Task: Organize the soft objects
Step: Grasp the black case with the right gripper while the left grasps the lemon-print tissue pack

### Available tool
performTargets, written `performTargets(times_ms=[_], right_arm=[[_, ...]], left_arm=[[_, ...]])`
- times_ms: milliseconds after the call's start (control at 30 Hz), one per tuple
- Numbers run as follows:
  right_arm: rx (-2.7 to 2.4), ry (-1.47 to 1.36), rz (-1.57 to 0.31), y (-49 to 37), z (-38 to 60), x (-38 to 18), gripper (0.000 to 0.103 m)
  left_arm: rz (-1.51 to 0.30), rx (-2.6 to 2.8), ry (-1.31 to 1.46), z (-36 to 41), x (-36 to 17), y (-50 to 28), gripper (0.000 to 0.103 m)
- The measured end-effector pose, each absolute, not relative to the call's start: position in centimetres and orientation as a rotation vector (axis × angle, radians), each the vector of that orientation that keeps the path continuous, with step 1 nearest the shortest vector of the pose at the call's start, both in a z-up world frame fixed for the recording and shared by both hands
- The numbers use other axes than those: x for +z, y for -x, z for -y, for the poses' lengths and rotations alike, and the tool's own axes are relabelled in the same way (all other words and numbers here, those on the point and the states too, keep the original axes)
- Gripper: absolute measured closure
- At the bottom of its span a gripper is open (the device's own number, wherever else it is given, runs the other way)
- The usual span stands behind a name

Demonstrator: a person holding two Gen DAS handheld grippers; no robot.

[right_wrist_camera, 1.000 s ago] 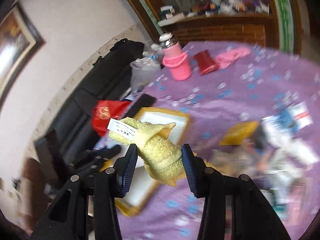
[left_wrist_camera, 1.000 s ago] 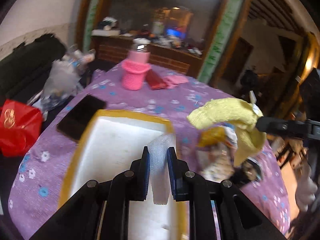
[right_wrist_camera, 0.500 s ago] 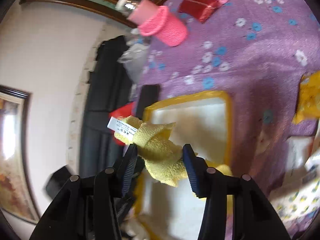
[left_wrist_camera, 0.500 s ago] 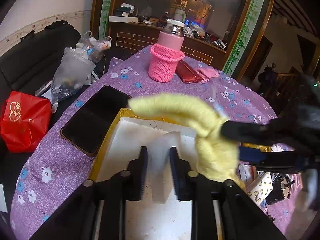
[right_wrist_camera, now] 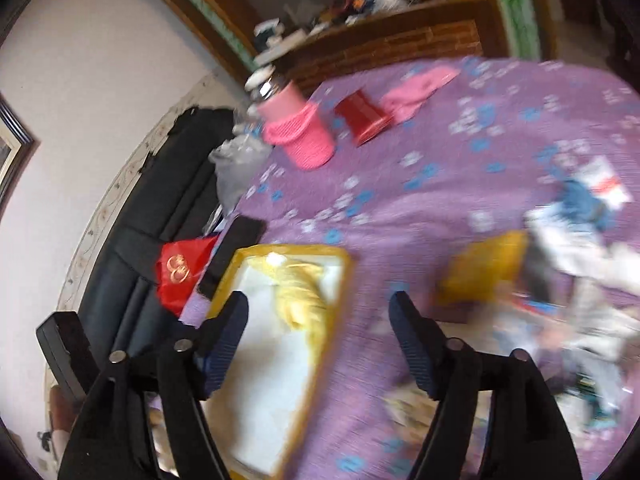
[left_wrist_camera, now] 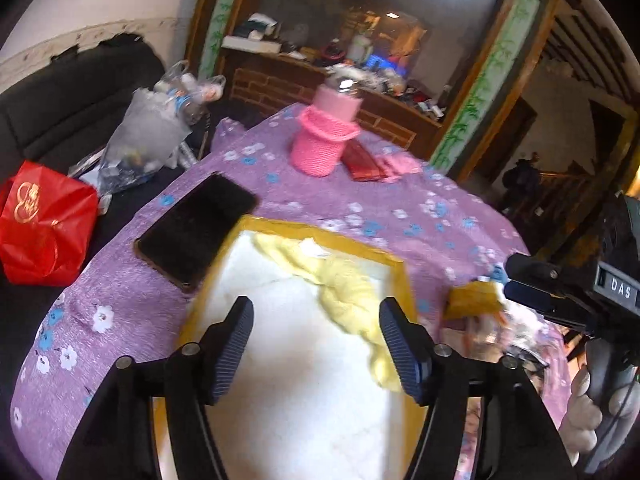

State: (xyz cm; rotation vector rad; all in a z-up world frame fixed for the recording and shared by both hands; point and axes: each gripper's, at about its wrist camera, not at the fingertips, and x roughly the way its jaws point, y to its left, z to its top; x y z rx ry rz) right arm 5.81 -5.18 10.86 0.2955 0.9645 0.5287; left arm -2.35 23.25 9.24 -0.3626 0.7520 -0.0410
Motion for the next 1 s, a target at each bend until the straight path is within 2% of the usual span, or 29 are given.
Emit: performTargets(times_ms=[200,367,467,733,1000], right_arm=[[0.423,-0.332,-0.913,-2.5,13.3,10.8,0.029],[0.390,-0.401,-0.912,-0.4,17.8,9.6,0.030],[0.370,-0.434,-0.890,0.9,20.7,9.5,0.030],[0.309,-0.474,-0.831,3.3,27.2,9.2,0.029],[0.286,-0.524,-0.857,3.3,29.7,6.8,0.029]], left_arm=[[-0.739,-0.215,0.262,-15.7,10.3,3.9,0.026],[-0.864,-0.278,0.217,-9.4,7.0,3.7,0.026],[-0.905,-0.238,0.178,-8.5,5.2,3.8,0.027],[-0.885,-0.146,0.069,-10.2,6.1,5.5,0.026],[-0.770,-0.245,-0.168,-4.5,7.6,4.7,0.024]])
